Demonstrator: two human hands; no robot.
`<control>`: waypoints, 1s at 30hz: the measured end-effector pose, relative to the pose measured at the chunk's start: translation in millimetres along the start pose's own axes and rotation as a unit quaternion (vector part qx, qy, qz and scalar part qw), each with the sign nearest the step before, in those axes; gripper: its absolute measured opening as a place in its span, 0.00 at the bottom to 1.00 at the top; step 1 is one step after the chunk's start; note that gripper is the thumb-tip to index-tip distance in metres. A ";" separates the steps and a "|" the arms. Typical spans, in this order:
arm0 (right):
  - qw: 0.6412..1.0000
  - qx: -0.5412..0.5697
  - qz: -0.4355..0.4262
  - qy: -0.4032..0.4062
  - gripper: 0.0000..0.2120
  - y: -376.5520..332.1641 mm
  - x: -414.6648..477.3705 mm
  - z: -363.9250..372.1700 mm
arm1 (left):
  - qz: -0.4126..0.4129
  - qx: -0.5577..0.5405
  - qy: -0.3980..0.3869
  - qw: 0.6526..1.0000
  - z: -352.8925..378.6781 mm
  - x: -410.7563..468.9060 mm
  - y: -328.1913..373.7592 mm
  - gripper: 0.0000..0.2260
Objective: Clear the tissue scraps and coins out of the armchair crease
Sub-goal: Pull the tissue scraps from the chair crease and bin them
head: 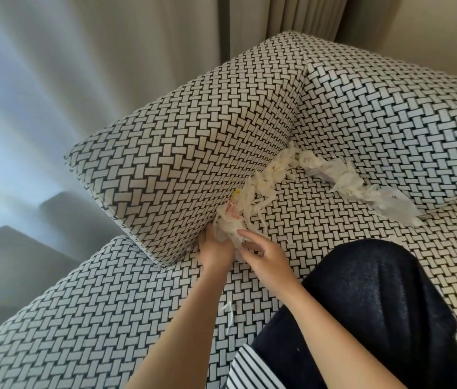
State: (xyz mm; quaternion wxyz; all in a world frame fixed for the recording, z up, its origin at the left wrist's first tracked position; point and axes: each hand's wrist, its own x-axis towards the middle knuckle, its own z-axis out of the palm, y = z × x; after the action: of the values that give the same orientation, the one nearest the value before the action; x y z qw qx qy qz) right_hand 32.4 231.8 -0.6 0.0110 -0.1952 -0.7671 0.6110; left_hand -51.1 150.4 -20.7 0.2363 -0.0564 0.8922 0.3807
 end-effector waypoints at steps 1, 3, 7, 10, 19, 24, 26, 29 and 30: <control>1.000 0.002 0.003 0.001 0.19 -0.1 0.0 -0.1 | -0.010 0.006 -0.001 1.000 0.3 3.6 0.0 0.24; 1.000 0.004 0.009 0.003 0.19 -0.6 -0.3 -0.4 | -0.003 -0.017 -0.005 1.000 0.7 9.0 -3.0 0.23; 1.000 0.005 0.014 0.003 0.19 -1.3 -1.2 -1.2 | 0.052 0.043 0.057 0.996 -3.4 5.6 -7.7 0.16; 1.000 0.007 0.019 -0.002 0.19 -1.8 -3.0 -2.0 | 0.090 0.079 0.096 0.988 -8.6 0.1 -15.3 0.12; 1.000 -0.001 0.020 -0.013 0.19 -1.6 -5.9 -4.0 | 0.192 0.336 0.115 0.915 -20.2 -4.6 -33.2 0.13; 1.000 0.000 0.022 -0.018 0.19 -1.4 -5.8 -4.1 | 0.262 0.526 0.090 0.804 -38.3 -1.3 -26.0 0.12; 1.000 0.000 0.023 -0.019 0.19 -1.0 -5.0 -3.6 | 0.319 0.610 0.098 0.719 -43.0 -0.3 -17.9 0.08; 0.999 0.005 0.028 -0.020 0.19 -1.4 -5.7 -3.9 | 0.409 0.732 0.027 0.544 -49.0 6.4 -12.7 0.13; 0.999 0.005 0.027 -0.021 0.19 -1.7 -6.2 -4.2 | 0.440 0.750 0.022 0.494 -52.9 8.4 -9.8 0.16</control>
State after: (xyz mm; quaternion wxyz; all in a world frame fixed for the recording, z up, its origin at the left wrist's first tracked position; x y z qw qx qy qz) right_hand 38.7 233.5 3.5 -0.0205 -0.2030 -0.7585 0.6189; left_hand -75.8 106.8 0.6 -0.0281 0.5337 0.7558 -0.3783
